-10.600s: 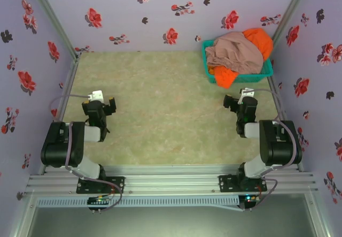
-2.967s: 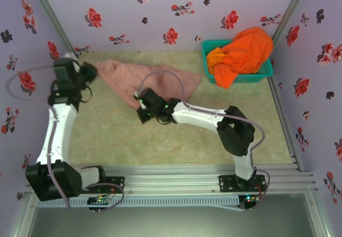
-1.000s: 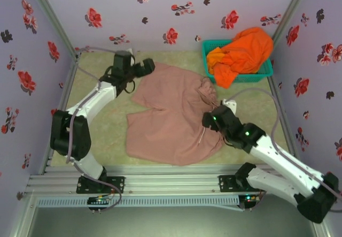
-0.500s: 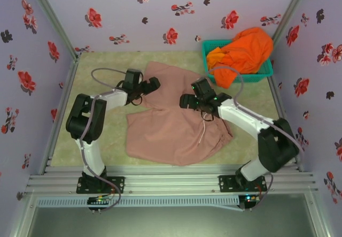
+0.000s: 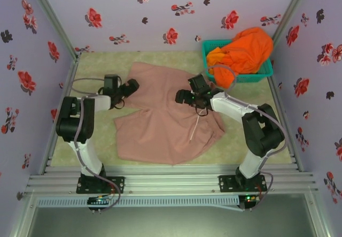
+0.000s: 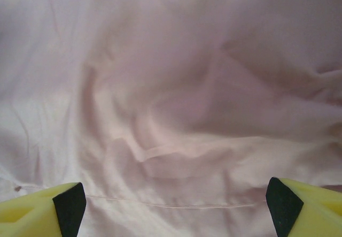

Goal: Fold and stack the shorts

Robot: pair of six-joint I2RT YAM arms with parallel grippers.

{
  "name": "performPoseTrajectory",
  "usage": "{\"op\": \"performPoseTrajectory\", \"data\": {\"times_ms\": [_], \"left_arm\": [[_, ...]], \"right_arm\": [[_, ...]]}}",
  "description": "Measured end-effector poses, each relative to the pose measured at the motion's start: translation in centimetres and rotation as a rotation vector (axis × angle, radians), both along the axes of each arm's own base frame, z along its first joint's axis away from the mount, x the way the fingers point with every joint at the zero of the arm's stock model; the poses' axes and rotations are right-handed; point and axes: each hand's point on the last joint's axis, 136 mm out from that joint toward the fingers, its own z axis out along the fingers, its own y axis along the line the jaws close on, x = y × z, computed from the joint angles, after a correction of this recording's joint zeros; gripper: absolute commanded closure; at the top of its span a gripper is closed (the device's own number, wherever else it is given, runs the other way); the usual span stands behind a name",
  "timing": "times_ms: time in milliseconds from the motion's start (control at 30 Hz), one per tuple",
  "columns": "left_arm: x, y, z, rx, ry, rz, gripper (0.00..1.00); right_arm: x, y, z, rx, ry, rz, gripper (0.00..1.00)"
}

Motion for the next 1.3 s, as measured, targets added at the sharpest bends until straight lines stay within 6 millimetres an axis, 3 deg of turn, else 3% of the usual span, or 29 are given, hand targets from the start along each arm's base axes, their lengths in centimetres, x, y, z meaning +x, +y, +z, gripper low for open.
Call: {"op": "performPoseTrajectory", "data": {"times_ms": [233,400,500,633,733,800,867,1033,1133,1300], "left_arm": [[-0.1,6.5,-0.1,0.015,0.035,0.104,0.01],[-2.2,6.8,1.4,-0.011,0.049,0.104,0.01],[-3.4,5.7,5.7,-0.025,-0.023,0.081,0.01],[-5.5,5.5,13.2,-0.021,-0.173,0.089,0.01],[-7.6,6.3,16.1,0.003,-0.23,0.126,0.0],[-9.0,6.7,16.3,0.014,-0.229,0.148,0.01],[-10.6,7.0,15.1,0.029,-0.19,0.166,0.01],[-13.4,7.5,11.5,0.053,-0.07,0.188,0.01],[-14.5,7.6,10.5,0.052,-0.039,0.201,0.01],[-15.7,7.8,10.4,0.039,-0.021,0.223,0.01]], "right_arm": [[2.3,0.3,0.4,0.002,-0.019,-0.04,0.1],[3.6,2.8,2.4,0.04,-0.052,0.006,0.08],[2.5,6.1,3.7,0.048,-0.083,0.097,0.07],[-0.9,11.9,4.4,0.102,-0.085,0.251,0.07],[-3.1,16.4,3.7,0.16,-0.053,0.351,0.07],[-3.7,18.7,2.5,0.197,-0.023,0.388,0.08],[-4.0,20.5,0.7,0.239,0.023,0.399,0.09],[-3.0,21.6,-4.2,0.281,0.127,0.32,0.09],[-0.7,22.2,-3.0,0.367,0.111,0.242,0.11],[3.7,20.6,-3.5,0.443,0.103,0.039,0.12]]}}
